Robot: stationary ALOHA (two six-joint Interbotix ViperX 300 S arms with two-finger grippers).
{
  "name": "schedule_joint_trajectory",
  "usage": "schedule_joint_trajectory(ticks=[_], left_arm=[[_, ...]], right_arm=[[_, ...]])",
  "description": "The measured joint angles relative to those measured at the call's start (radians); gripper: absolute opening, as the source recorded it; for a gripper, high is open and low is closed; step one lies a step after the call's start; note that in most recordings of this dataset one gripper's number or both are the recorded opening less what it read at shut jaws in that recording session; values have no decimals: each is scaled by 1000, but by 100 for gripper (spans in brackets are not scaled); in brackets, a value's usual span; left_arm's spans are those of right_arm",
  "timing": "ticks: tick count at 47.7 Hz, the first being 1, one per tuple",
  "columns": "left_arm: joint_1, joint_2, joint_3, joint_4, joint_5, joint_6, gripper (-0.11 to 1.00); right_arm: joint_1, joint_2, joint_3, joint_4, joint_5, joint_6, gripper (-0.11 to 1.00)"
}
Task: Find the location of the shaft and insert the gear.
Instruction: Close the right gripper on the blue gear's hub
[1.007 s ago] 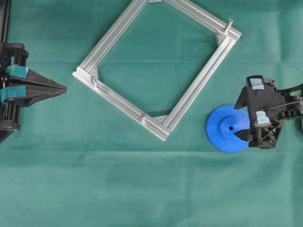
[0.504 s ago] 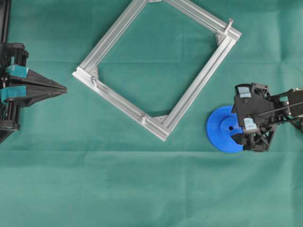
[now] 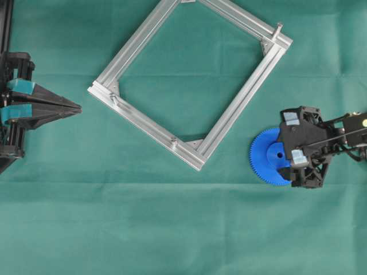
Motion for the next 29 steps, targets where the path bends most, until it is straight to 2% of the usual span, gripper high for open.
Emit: schedule_joint_trajectory(ticks=[29], left_arm=[[0,0,2,0,0,0,2]], right_arm=[[12,21,-2,-2,-12,43,88]])
